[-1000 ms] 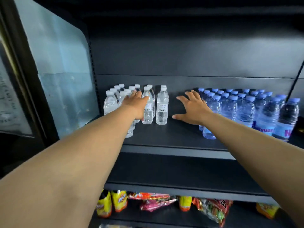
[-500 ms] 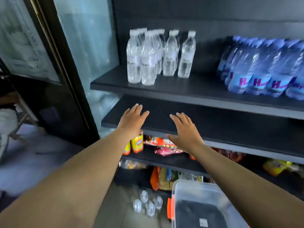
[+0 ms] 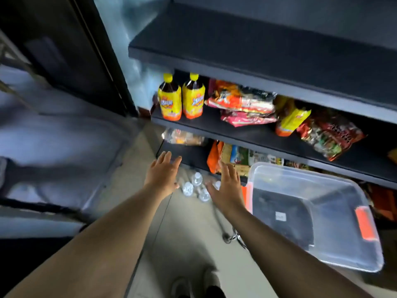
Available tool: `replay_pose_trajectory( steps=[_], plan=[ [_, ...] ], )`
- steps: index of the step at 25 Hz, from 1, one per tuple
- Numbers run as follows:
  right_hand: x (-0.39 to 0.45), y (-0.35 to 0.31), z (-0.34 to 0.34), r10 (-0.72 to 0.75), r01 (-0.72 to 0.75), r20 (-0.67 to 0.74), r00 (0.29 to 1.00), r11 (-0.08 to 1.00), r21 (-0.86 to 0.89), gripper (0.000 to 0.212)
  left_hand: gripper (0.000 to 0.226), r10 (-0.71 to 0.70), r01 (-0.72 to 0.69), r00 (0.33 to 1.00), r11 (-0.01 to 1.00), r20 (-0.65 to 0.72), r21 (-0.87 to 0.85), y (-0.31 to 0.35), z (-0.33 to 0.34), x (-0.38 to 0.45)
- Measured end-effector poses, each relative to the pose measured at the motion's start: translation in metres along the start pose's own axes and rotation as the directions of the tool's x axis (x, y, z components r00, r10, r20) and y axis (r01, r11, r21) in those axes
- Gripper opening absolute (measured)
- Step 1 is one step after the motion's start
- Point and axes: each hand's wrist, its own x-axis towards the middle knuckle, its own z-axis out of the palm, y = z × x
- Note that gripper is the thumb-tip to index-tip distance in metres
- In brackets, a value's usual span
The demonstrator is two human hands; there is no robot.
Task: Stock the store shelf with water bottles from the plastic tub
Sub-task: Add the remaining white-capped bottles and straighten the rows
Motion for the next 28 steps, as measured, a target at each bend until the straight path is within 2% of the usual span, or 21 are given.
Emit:
replay_pose_trajectory(
  steps=[3, 9, 13, 15, 19, 22, 25, 28],
  plan=[
    [0.003, 0.045, 0.074, 0.115, -0.115, 0.019, 0.993, 0.993, 0.031, 0.075, 0.088, -0.066, 0.071, 0.995, 0.995, 0.077, -0.067, -0.012, 0.087, 0.014],
    [0.041, 0.150, 0.187, 0.185, -0.185, -0.006, 0.983, 0.982, 0.030, 0.078, 0.091, -0.143, 0.169, 0.981, 0.963, 0.134, -0.210, -0.026, 0.239, 0.067],
    [0.074, 0.222, 0.264, 0.250, -0.249, -0.005, 0.968, 0.963, 0.104, 0.079, 0.095, -0.259, 0.312, 0.950, 0.820, 0.175, -0.480, -0.032, 0.344, 0.113],
    [0.094, 0.253, 0.296, 0.299, -0.292, -0.015, 0.954, 0.940, 0.175, 0.077, 0.097, -0.267, 0.317, 0.948, 0.747, 0.173, -0.585, -0.033, 0.384, 0.141],
    [0.137, 0.289, 0.339, 0.413, -0.378, -0.063, 0.908, 0.877, 0.297, 0.076, 0.094, -0.230, 0.267, 0.962, 0.680, 0.147, -0.683, -0.029, 0.423, 0.195],
    [0.166, 0.302, 0.364, 0.431, -0.398, -0.020, 0.902, 0.849, 0.347, 0.070, 0.089, -0.228, 0.256, 0.963, 0.620, 0.142, -0.742, -0.027, 0.446, 0.223],
    [0.187, 0.311, 0.374, 0.488, -0.451, 0.012, 0.873, 0.795, 0.407, 0.055, 0.086, -0.236, 0.285, 0.955, 0.545, 0.182, -0.788, -0.025, 0.465, 0.240],
    [0.198, 0.317, 0.381, 0.528, -0.482, 0.043, 0.848, 0.737, 0.473, 0.050, 0.073, -0.276, 0.307, 0.942, 0.477, 0.191, -0.823, -0.022, 0.481, 0.257]
  ],
)
